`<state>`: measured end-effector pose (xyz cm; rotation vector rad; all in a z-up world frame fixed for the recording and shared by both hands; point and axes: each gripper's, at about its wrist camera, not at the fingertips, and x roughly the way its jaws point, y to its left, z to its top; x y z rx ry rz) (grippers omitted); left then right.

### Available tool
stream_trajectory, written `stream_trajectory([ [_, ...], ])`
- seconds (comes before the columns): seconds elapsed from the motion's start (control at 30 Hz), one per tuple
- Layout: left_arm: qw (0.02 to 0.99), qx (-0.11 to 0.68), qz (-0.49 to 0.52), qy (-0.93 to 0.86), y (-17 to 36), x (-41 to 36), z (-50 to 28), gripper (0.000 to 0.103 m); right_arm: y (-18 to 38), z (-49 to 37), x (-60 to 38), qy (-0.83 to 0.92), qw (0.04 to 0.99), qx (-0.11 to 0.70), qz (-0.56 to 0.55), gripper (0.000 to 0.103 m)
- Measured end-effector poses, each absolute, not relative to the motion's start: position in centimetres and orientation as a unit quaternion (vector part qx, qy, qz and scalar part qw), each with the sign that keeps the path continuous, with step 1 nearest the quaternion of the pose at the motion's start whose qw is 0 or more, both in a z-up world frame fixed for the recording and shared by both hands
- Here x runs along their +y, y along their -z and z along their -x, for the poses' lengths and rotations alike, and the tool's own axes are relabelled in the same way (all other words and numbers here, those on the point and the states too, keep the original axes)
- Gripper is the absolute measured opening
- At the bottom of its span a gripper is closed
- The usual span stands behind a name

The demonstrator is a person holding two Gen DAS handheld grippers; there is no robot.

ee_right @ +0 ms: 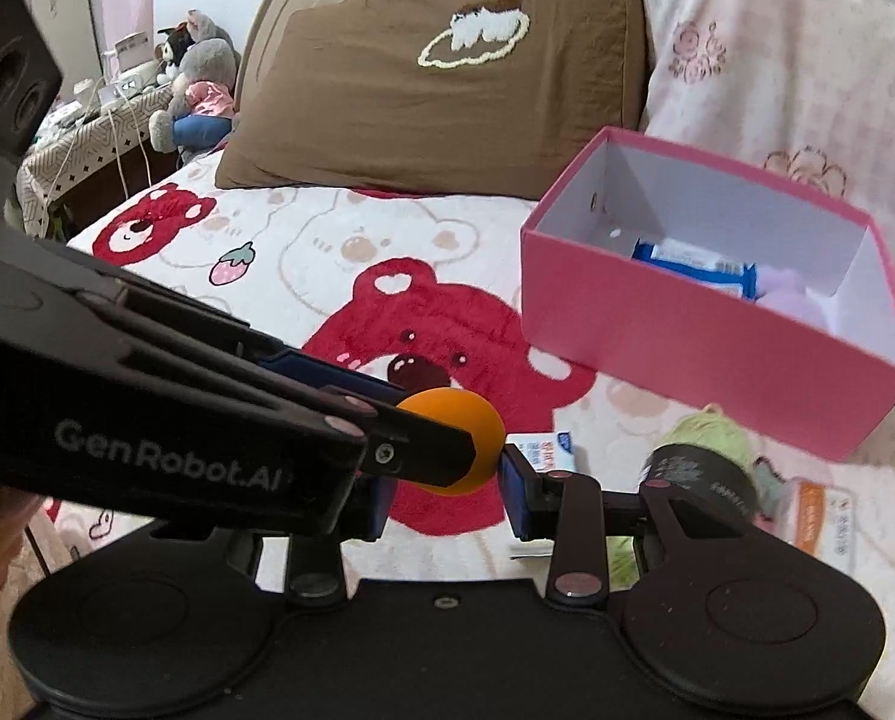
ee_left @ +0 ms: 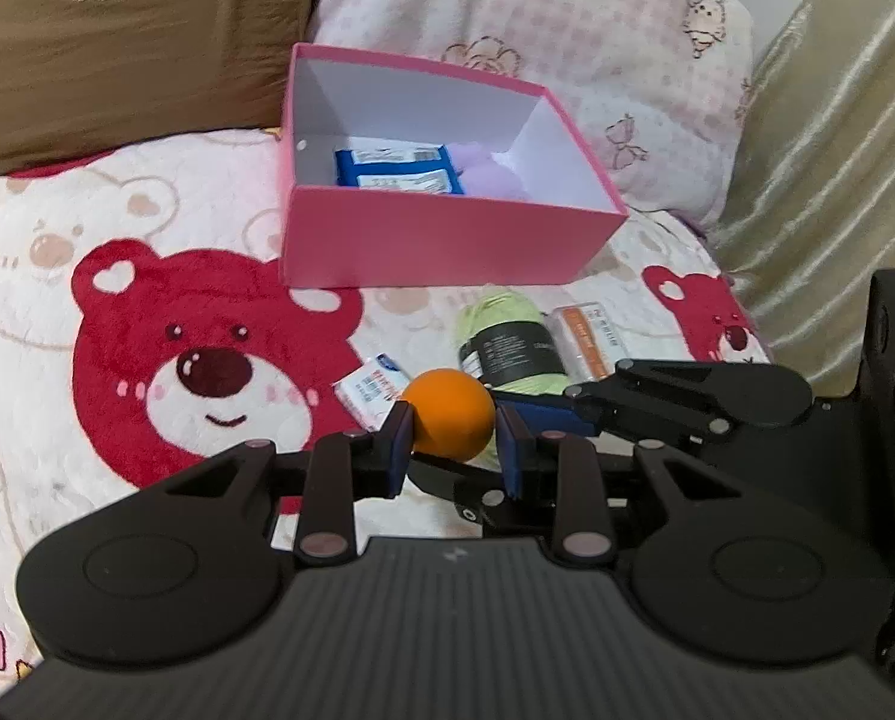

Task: Organize objects
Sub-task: 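Lift the orange ball with the left gripper and carry it into the box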

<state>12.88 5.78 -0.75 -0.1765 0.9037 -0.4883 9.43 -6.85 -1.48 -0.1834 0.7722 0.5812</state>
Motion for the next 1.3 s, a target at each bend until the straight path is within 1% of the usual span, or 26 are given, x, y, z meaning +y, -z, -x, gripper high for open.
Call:
stream_trajectory([
  [0.17, 0.864, 0.435, 0.089, 0.238, -1.4, 5.2, -13.0, 0.027, -0.8, -9.3, -8.0, -0.278, 0.882, 0.373, 0.075, 0.041],
  [0.33, 0.871, 0.421, 0.077, 0.241, -3.6, 4.5, -13.0, 0.027, -2.9, -9.5, -8.9, -0.277, 0.885, 0.371, 0.060, 0.041],
  [0.57, 0.879, 0.404, 0.071, 0.244, -6.3, 3.4, -13.8, 0.027, -5.3, -10.2, -9.8, -0.280, 0.893, 0.344, 0.068, 0.041],
  [0.87, 0.880, 0.406, 0.071, 0.234, -7.4, 1.7, -16.6, 0.027, -7.1, -12.5, -11.0, -0.279, 0.897, 0.333, 0.079, 0.041],
  [1.3, 0.883, 0.406, 0.095, 0.215, -8.0, -0.3, -24.6, 0.027, -7.8, -20.8, -12.7, -0.284, 0.892, 0.349, 0.056, 0.041],
])
